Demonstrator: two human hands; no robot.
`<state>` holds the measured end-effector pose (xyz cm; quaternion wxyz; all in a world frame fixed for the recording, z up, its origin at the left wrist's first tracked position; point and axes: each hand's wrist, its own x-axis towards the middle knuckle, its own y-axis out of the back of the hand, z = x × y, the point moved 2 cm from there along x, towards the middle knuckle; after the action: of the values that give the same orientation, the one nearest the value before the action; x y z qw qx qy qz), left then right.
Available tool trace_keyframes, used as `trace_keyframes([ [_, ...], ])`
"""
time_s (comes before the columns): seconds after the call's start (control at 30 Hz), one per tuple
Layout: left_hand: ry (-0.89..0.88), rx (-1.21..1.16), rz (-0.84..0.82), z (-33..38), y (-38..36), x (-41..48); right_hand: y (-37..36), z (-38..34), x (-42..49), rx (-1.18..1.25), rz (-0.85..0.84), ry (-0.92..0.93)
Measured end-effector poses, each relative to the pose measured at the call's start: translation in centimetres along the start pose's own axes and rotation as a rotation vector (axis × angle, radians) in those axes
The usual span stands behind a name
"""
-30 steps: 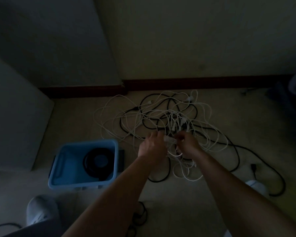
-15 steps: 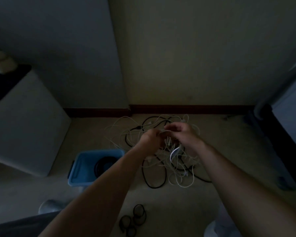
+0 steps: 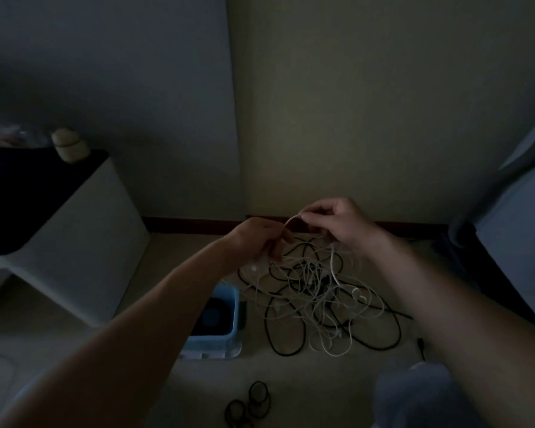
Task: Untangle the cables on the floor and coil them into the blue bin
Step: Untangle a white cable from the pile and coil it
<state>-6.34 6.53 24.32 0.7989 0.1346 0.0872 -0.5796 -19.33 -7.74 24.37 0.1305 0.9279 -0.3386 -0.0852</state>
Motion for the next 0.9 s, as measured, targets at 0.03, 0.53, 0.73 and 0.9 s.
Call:
trace_keyframes([
  [0.03, 0.014, -0.107, -0.038, 0.2, -0.2, -0.5, -0.1, -0.6, -0.2, -0.020, 0.006, 0.008],
  [0.53, 0.202, -0.737, 0.005, 0.0, -1.1, -0.4, -2.9, -2.0, 1.3, -0.161, 0.027, 0.063],
  [0.73, 0.187, -0.766, -0.049, 0.3, -0.5, -0.8, -3.1, -1.2, 2.0, -0.052, -0.129, 0.104],
  [0.9, 0.221, -0.757, -0.133, -0.1, -0.3, -0.8, -3.3, -1.6, 1.3, 0.001, -0.190, 0.157],
])
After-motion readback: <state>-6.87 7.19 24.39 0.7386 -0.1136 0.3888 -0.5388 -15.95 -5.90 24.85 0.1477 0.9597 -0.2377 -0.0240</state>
